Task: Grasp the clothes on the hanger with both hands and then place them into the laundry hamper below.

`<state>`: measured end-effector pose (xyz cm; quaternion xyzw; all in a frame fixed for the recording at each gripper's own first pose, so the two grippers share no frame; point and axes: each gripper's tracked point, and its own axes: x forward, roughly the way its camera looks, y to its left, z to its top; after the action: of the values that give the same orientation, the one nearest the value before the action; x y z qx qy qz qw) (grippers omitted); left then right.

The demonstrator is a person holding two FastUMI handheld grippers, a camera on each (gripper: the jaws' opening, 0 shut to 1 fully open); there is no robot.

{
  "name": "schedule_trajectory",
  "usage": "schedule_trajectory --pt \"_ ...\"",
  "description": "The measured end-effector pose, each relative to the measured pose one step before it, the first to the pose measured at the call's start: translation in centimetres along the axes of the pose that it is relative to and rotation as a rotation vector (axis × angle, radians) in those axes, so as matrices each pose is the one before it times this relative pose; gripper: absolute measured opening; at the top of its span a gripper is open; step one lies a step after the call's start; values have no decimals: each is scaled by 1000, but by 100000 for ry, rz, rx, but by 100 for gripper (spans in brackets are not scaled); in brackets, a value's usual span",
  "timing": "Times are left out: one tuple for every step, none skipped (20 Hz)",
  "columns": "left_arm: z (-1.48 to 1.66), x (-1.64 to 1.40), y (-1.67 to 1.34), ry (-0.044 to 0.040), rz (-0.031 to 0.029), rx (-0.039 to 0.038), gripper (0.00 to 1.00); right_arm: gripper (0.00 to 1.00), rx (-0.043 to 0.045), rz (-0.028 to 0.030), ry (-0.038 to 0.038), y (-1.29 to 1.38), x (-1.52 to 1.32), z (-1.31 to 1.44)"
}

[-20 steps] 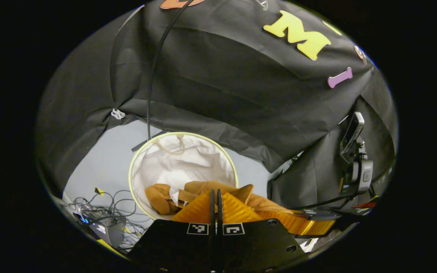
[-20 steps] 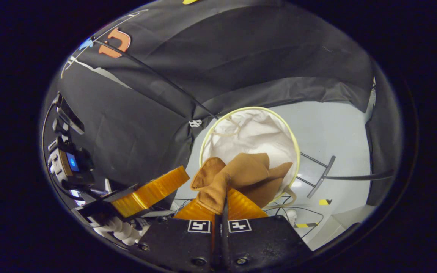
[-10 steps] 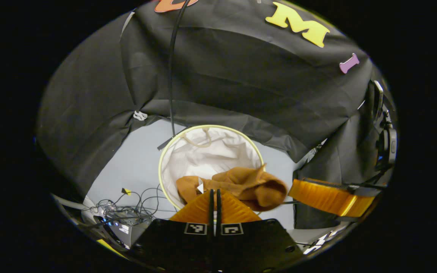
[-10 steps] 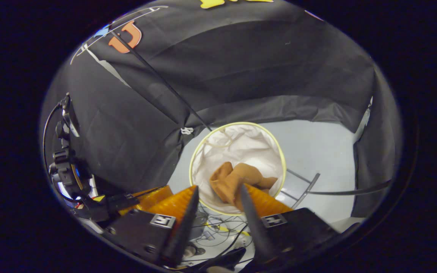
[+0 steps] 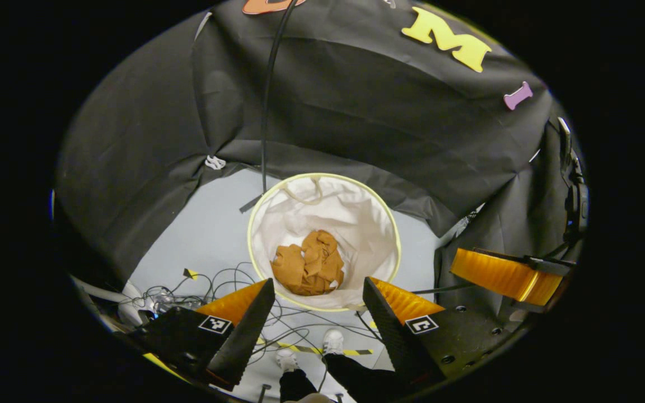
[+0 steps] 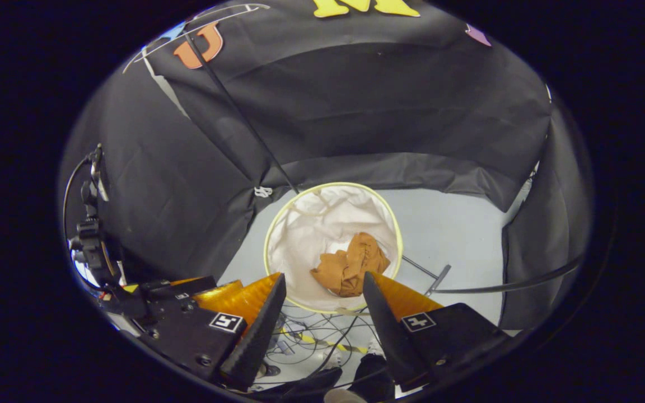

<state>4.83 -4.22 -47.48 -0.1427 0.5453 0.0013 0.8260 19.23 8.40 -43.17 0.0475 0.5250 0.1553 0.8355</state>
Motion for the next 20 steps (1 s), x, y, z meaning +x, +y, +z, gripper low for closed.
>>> schedule_trajectory --pt "-77 -729 303 -994 210 834 97 88 -631 -1132 -1112 -152 -295 -158" --pt "124 -579 215 -1253 769 645 97 89 -94 -993 -421 312 -406 -200" --pt "232 -461 277 -1658 683 870 97 89 886 -658 -589 163 -472 -171" --pt "473 -696 31 -1889 262 1111 97 89 375 -239 -1312 356 -550 -136" --pt "601 -595 189 -2477 505 1366 97 89 -525 -1361 -2340 -135 -522 194" --pt "597 -756 -24 -2182 -544 1345 97 89 -888 -1614 -2821 -158 -270 329" --pt "594 -968 -162 -2245 -781 1375 100 89 -669 -1030 -2712 32 -589 335" --pt "765 -965 -67 -2852 -1032 1460 100 89 30 -838 -2110 247 -1011 160" --pt "526 -1132 35 -1469 -654 1176 97 89 636 1101 -3051 604 -1186 369" --pt "441 -1096 -42 -2071 -1218 886 97 89 162 1466 -5114 418 -973 915" --pt "602 -990 79 -2206 -521 960 97 89 -1304 -1281 -4582 23 -1296 913" --pt "676 -1166 107 -2708 -375 1643 97 89 -1330 -992 -4312 251 -1762 1035" --pt "924 -1199 51 -3347 -170 2001 97 89 -970 -692 -3716 287 -1662 1047" --pt "855 -1311 50 -3849 -96 1721 97 89 -412 -138 -3726 159 -1215 1118" --pt "1188 -1172 -379 -3333 -466 1436 97 89 -436 -172 -3379 47 -1378 1067" --pt "1039 -950 -203 -3448 -259 715 97 89 -441 -413 -3590 -148 -1401 313" --pt "1190 -979 -274 -3854 -419 385 96 89 -293 -610 -4662 -110 -1796 1121" --pt "1388 -1072 -236 -4022 -295 309 96 89 -488 -587 -4470 -42 -2010 1307" --pt "1413 -1240 -172 -4309 -134 147 97 89 -868 -161 -3784 -275 -1336 1247" --pt "1630 -999 -406 -4443 -334 60 97 91 -994 -658 -3707 -436 -572 1055"
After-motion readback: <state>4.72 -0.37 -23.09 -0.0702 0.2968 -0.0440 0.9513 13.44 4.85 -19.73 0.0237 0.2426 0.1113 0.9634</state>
